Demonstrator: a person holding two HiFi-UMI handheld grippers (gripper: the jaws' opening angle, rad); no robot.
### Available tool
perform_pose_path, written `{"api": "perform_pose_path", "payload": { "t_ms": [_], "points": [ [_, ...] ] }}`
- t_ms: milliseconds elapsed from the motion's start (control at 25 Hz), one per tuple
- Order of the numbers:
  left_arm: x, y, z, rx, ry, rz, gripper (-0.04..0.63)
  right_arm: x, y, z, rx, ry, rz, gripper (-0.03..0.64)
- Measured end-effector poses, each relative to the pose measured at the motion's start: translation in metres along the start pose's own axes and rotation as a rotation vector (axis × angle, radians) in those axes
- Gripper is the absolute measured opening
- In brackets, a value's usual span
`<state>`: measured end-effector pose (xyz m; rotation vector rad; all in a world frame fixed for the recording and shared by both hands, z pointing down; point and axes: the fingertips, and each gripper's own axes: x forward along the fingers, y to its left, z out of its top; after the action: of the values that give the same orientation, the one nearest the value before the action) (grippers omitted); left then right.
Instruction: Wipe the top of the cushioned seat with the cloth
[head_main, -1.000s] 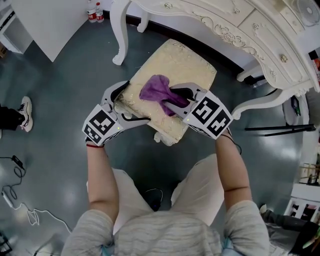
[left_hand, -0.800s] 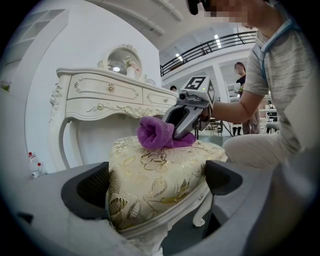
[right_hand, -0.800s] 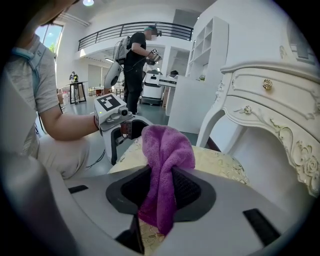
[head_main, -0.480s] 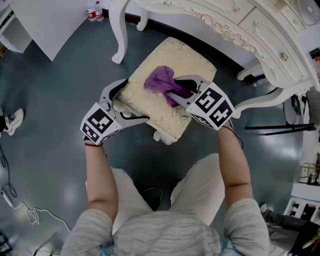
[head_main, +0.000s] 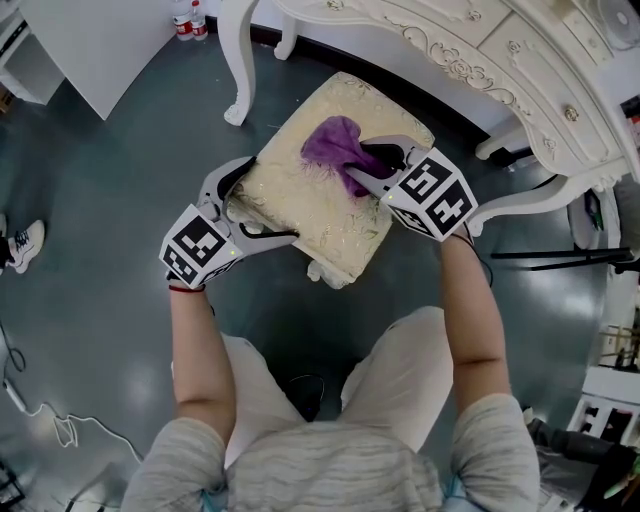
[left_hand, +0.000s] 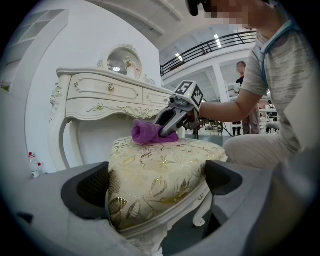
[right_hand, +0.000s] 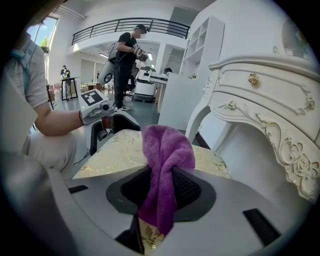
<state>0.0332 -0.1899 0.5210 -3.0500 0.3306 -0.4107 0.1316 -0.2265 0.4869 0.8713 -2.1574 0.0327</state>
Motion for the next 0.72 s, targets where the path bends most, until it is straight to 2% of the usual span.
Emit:
{"api": "perform_pose_path", "payload": {
  "t_ms": [720],
  "points": [
    [0.001,0.000,0.001,-0.002,-0.004,-0.004,0.592,0.006,-0.055,-0.014,0.030,0.033,-0.070,0.120]
  ]
}}
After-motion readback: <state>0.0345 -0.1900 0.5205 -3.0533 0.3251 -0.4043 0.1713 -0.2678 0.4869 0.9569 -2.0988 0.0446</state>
